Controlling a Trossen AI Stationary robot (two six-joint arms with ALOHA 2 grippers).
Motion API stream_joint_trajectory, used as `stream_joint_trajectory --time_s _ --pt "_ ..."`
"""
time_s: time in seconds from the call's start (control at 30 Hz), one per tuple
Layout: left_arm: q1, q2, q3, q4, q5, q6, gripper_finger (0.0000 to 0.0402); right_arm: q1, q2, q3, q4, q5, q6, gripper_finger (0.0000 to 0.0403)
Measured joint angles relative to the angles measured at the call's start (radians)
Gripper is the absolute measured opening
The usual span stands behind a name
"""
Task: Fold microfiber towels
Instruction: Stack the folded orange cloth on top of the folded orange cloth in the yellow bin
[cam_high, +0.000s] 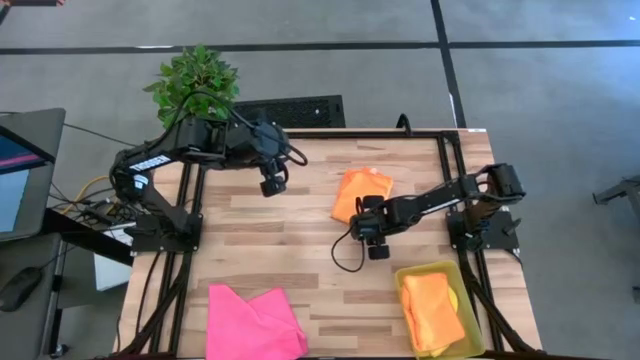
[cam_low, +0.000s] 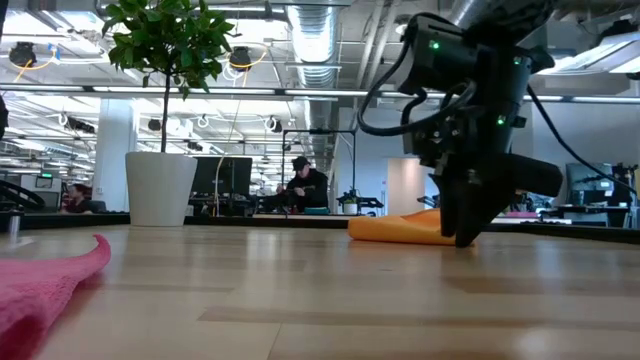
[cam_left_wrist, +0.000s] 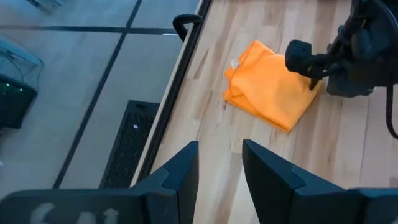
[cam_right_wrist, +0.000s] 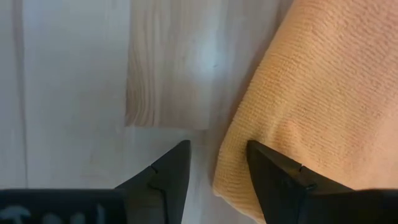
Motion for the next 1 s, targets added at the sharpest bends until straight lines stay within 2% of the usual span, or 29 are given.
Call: stream_joint_trajectory --time_s 0.3,0.77,0.87,1.0 --pt "0.0 0.0 0.0 0.0 -0.019 -0.05 0.0116 -0.002 -0.052 -0.005 -0.06 0.112 0.111 0.0186" --pt "0.0 0.0 0.0 -0.001 -0.019 -0.072 0.0116 -0.012 0.019 -0.001 -0.068 0.138 0.139 0.0184" --pt "0.0 0.0 0.0 -0.001 -0.019 -0.072 0.0116 -0.021 0.02 -0.001 -0.07 0.123 0.141 0.0165" --pt "0.0 0.0 0.0 -0.001 -0.019 -0.072 0.0116 -0.027 0.022 -0.002 -0.072 0.106 0.147 0.0106"
